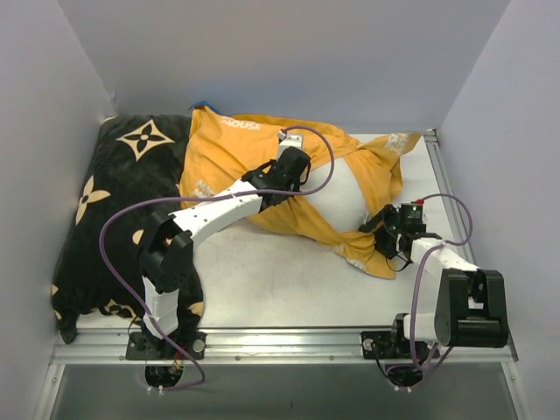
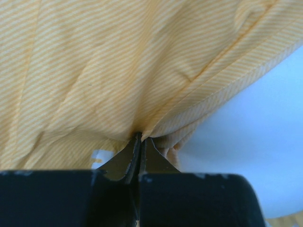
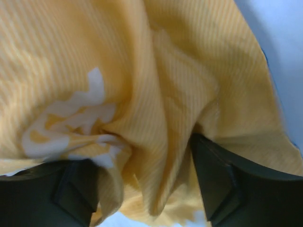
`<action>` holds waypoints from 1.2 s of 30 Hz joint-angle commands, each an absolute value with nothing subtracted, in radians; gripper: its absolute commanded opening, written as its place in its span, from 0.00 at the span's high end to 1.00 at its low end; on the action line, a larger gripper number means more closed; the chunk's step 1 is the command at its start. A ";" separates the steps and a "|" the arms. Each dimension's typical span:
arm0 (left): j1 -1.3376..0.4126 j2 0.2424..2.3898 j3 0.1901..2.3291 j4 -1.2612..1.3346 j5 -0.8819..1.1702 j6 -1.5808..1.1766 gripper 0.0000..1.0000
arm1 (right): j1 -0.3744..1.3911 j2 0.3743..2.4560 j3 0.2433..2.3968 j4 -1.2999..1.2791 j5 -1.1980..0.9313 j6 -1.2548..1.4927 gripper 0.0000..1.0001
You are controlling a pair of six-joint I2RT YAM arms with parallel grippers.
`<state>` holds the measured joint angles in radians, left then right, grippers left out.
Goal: Remove the pillowcase from the pillow
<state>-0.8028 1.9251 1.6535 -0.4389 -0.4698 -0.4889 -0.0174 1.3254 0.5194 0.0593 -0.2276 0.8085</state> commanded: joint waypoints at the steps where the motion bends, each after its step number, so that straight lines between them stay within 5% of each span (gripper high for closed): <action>1: -0.778 1.937 1.672 -0.511 -0.433 -0.459 1.00 | -0.032 1.471 0.407 0.530 -0.434 0.971 0.31; 2: -0.778 1.939 1.669 -0.509 -0.414 -0.454 1.00 | -0.032 1.509 0.397 0.614 -0.458 1.029 0.39; 3: -0.787 1.937 1.660 -0.511 -0.410 -0.453 1.00 | -0.031 1.581 0.396 0.680 -0.495 1.051 0.64; 4: -0.795 1.931 1.655 -0.511 -0.399 -0.442 1.00 | -0.032 1.615 0.396 0.795 -0.512 1.075 0.79; 6: -0.816 1.921 1.651 -0.509 -0.393 -0.427 0.96 | -0.031 1.673 0.391 0.900 -0.534 1.129 0.99; 20: -0.971 1.805 1.854 -0.613 -0.466 -0.275 0.11 | 0.129 1.318 0.434 0.810 -0.399 0.934 1.00; 29: -1.084 1.879 2.069 -0.664 -0.417 -0.322 0.04 | 0.178 1.178 0.488 0.640 -0.330 0.858 1.00; 36: -1.072 2.139 2.293 -0.684 -0.469 -0.330 0.04 | 0.178 1.141 0.462 0.618 -0.324 0.856 1.00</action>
